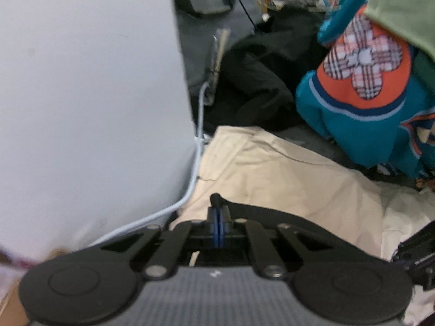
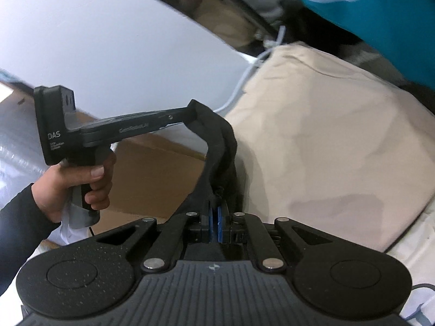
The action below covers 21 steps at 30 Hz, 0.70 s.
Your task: Fold clothes
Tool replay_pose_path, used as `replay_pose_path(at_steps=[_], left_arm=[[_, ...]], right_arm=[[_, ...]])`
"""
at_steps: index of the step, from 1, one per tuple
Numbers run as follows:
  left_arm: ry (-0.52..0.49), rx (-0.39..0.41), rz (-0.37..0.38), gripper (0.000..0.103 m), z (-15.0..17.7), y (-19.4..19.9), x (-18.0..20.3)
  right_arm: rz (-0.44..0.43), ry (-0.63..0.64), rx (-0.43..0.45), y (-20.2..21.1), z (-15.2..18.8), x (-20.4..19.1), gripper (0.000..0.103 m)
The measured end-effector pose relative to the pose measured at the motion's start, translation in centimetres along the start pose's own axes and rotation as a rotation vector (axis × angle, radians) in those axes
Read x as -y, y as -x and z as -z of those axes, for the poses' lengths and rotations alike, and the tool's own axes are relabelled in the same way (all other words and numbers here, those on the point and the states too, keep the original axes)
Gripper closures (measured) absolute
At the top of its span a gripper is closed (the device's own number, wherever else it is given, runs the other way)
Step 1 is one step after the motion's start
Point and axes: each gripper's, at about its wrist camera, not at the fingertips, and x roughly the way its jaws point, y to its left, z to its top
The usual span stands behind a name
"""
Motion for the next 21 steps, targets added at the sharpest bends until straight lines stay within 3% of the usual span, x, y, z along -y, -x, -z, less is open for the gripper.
replay_pose_path(at_steps=[9, 21], left_arm=[[0.058, 0.098, -0.023, 0.101, 3.1, 7.7, -2.7], [0.158, 0.201, -0.058, 0.101, 9.6, 14.6, -5.1]], right_arm=[[-0.038, 0.158, -0.024, 0.2, 0.7, -5.2, 0.102], [-0.08, 0.358, -0.137, -2.2, 3.8, -11.2, 0.102]])
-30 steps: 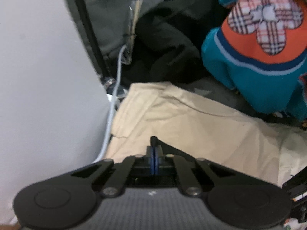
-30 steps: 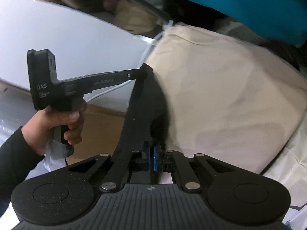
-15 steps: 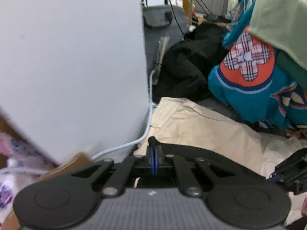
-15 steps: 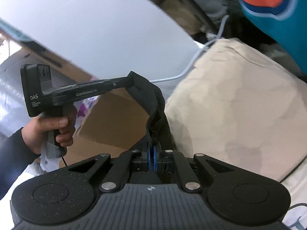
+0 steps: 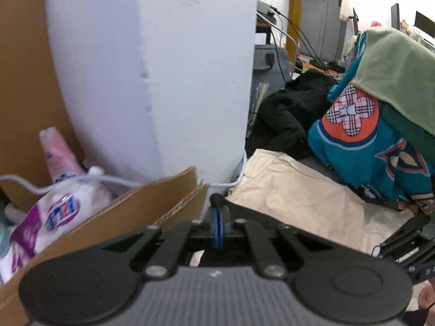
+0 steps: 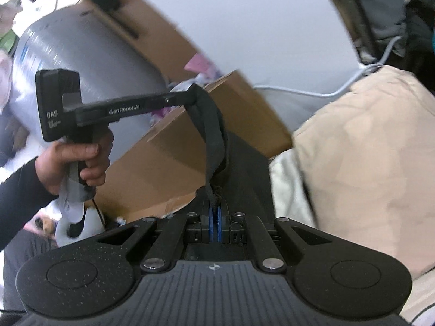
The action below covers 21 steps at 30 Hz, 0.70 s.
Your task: Fold clothes
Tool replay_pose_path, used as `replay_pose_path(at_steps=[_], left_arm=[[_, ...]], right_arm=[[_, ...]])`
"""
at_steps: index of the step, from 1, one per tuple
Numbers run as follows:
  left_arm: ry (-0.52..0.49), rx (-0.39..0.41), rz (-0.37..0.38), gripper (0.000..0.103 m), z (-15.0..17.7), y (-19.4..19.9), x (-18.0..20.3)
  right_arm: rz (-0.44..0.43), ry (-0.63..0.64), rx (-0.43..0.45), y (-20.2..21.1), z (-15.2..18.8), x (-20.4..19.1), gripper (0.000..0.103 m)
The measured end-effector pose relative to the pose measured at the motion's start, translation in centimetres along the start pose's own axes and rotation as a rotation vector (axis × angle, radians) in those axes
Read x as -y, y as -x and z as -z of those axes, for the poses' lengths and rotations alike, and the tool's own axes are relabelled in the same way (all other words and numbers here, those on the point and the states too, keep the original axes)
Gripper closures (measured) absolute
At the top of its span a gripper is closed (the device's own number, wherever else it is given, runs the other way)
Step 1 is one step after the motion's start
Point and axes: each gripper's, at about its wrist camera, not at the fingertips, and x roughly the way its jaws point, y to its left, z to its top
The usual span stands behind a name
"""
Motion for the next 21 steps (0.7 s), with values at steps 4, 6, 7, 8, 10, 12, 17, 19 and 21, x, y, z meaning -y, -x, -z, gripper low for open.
replay_pose_path(at_steps=[4, 6, 7, 8, 10, 12, 17, 19, 21], left_arm=[[0.027, -0.001, -0.015, 0.101, 2.4, 1.7, -1.1], [0.044, -0.003, -0.022, 0.101, 3.8, 2.4, -1.7], [0.052, -0.005, -0.026, 0.101, 4.5, 2.7, -2.0], [0.061, -0.007, -0.031, 0.101, 5.3, 2.9, -2.3], [0.087, -0.012, -0.042, 0.101, 6.8, 3.3, -2.9], [0.112, -0.017, -0.051, 0.101, 8.3, 3.6, -3.6], [0.159, -0.03, -0.072, 0.101, 12.2, 3.8, -4.7], [0.178, -0.033, -0.078, 0.101, 13.6, 3.7, -5.2], [0.206, -0.037, -0.079, 0.101, 15.1, 3.5, -5.7]], right_arm=[[-0.016, 0.056, -0.052, -1.5, 0.8, -1.7, 0.102], [-0.022, 0.093, -0.082, -2.3, 1.3, -2.5, 0.102], [-0.026, 0.112, -0.096, -2.8, 1.5, -2.9, 0.102], [-0.03, 0.127, -0.111, -3.3, 1.8, -3.2, 0.102], [-0.034, 0.151, -0.135, -4.1, 2.3, -3.6, 0.102], [-0.038, 0.173, -0.157, -4.9, 2.8, -4.1, 0.102], [-0.042, 0.224, -0.219, -7.4, 4.1, -5.1, 0.102], [-0.041, 0.241, -0.245, -8.4, 4.7, -5.4, 0.102], [-0.036, 0.261, -0.273, -9.3, 5.5, -5.7, 0.102]])
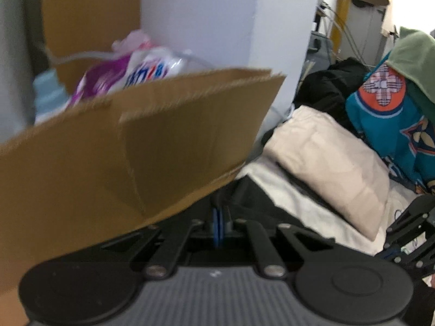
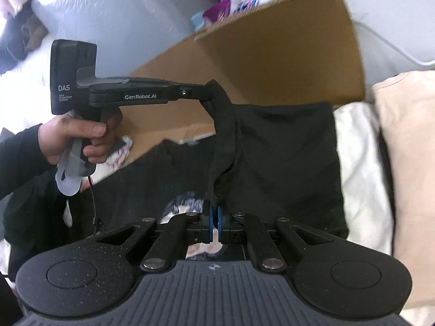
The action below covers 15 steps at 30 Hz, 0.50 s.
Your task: Fold clothes
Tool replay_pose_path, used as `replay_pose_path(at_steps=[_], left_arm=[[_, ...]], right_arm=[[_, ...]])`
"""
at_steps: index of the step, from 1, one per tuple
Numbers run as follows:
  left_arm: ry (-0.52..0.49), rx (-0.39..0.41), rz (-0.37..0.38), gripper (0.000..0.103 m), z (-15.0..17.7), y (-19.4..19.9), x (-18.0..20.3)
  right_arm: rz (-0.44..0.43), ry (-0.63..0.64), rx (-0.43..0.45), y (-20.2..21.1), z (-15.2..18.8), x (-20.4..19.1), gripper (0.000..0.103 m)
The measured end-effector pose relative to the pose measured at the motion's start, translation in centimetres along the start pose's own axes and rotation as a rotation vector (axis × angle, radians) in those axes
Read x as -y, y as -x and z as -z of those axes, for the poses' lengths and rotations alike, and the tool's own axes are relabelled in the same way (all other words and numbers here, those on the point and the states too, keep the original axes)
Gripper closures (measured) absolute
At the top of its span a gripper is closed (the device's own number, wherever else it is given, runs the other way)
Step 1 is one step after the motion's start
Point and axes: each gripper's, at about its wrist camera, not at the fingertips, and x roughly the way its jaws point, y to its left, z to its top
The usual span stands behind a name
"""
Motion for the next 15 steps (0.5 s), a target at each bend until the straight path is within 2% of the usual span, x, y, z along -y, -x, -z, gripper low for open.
replay_pose_path(at_steps=[6, 9, 15], left_arm=[[0.055, -0.002, 0.007, 0.101, 3.8, -0.7, -1.5], [0.067, -0.004, 0.004, 0.101, 5.1, -0.9, -2.0], [0.086, -0.072, -0.029, 0.094, 7.4, -1.3, -3.2]], right_arm=[[0.017, 0.105, -0.106, -3.3, 1.2, -1.4, 0.102], [0.03, 0.135, -0.128, -4.4, 1.7, -1.7, 0.102], [0.039, 0.164, -0.168, -5.5, 2.2, -2.0, 0.098]])
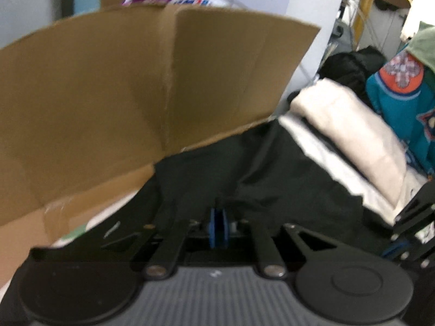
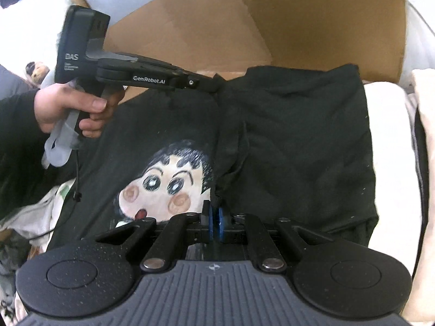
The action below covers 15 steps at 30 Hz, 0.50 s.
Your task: Fold clothes
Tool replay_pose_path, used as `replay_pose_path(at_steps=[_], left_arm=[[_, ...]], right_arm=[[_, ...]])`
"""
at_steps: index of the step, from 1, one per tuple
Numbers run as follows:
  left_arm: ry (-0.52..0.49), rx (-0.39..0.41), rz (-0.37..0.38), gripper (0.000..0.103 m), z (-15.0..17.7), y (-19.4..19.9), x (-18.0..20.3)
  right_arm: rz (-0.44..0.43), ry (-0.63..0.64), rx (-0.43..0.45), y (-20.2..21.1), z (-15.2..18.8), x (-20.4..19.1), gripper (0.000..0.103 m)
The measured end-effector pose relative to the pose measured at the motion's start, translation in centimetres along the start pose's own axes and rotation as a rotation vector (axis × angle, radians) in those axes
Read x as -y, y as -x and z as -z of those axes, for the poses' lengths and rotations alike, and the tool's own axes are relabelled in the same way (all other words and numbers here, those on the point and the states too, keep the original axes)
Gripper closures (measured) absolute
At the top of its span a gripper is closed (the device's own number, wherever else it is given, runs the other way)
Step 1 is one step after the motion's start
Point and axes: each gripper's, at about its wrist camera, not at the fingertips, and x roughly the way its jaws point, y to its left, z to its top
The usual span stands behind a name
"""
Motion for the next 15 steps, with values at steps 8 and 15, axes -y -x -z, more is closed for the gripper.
replay_pose_path(at_steps=[8, 15], left_arm=[[0.077, -0.043, -0.065, 0.091, 1.1, 0.7, -2.3], [0.172, -0.052, -0.044, 0.054, 1.3, -0.5, -2.3]], right_arm=[[-0.027, -0.004, -0.008, 1.2, 0.6, 0.6, 0.094], [0.046, -0.05, 0.019, 1.9, 1.4, 2.9, 0.086]])
